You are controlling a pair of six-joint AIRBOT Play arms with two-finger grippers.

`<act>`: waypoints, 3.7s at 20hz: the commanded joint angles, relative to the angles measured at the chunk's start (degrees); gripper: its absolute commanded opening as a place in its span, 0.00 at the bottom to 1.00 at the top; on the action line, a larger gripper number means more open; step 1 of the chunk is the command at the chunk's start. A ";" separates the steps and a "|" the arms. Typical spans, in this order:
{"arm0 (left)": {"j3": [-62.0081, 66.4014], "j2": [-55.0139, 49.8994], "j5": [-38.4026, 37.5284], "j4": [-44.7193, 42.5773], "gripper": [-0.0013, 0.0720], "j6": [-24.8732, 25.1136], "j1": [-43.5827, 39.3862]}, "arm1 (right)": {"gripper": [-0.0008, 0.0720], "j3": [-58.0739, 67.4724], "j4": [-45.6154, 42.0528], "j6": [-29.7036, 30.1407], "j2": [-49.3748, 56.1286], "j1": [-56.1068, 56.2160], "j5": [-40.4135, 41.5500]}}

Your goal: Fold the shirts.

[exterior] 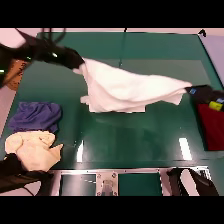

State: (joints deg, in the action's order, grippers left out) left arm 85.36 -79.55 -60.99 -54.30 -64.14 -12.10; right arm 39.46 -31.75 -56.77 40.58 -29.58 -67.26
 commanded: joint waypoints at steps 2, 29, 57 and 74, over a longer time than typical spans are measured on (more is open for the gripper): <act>-6.62 -15.06 4.85 14.25 0.09 4.90 -0.35 | 0.03 -13.40 -0.26 1.55 7.17 4.37 11.41; -16.37 -17.77 -6.32 12.83 0.06 6.19 -5.95 | 0.03 -6.64 -6.51 -0.48 19.08 4.98 16.44; 28.89 4.50 -5.35 -17.88 0.06 -2.86 -4.52 | 0.03 16.90 -13.90 -19.23 -16.11 4.98 1.68; 34.77 -30.14 -19.69 9.16 0.07 -10.64 0.79 | 0.03 -4.52 -14.01 -8.52 16.09 3.91 17.33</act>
State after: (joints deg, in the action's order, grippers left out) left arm 117.64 -109.32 -67.90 -47.31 -71.42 -13.91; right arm 34.72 -45.63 -66.08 55.02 -25.06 -50.46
